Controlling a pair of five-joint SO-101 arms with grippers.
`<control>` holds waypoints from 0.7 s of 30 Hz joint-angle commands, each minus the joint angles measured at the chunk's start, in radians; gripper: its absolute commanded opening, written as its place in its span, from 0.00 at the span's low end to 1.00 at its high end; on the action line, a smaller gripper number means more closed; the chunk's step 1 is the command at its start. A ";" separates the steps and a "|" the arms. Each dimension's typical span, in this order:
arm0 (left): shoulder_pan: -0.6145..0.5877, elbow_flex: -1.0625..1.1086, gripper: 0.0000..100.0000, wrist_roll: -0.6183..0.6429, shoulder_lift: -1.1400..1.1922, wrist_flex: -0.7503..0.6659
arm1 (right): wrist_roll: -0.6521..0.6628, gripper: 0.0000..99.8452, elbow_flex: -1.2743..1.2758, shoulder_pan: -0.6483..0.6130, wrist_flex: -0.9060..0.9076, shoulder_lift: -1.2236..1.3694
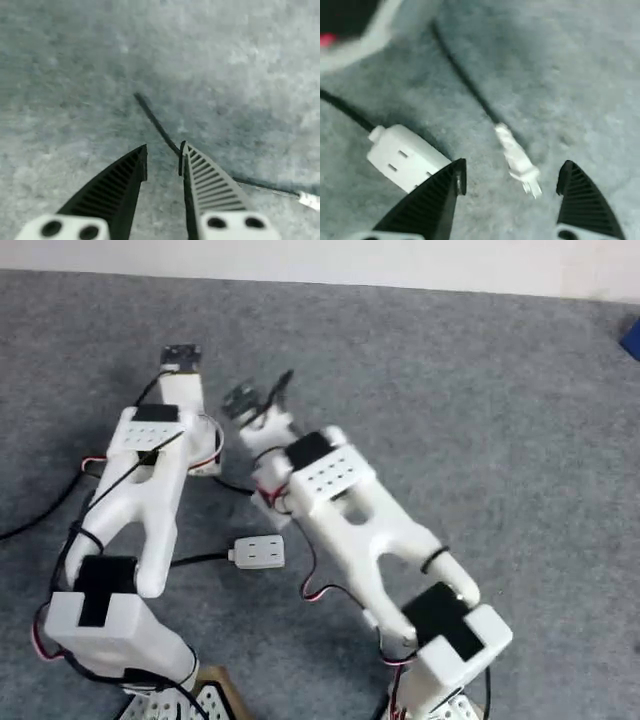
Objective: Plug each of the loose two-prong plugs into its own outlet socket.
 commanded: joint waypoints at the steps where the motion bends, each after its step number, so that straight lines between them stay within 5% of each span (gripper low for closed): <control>1: -0.022 0.004 0.12 0.014 -0.042 -0.028 | 0.132 0.29 0.027 -0.007 -0.065 0.013; 16: -0.016 0.012 0.12 0.011 -0.041 -0.026 | 0.358 0.28 0.041 0.081 -0.196 0.165; 21: -0.016 0.013 0.12 0.011 -0.039 -0.029 | 0.358 0.10 -0.004 0.088 -0.193 0.206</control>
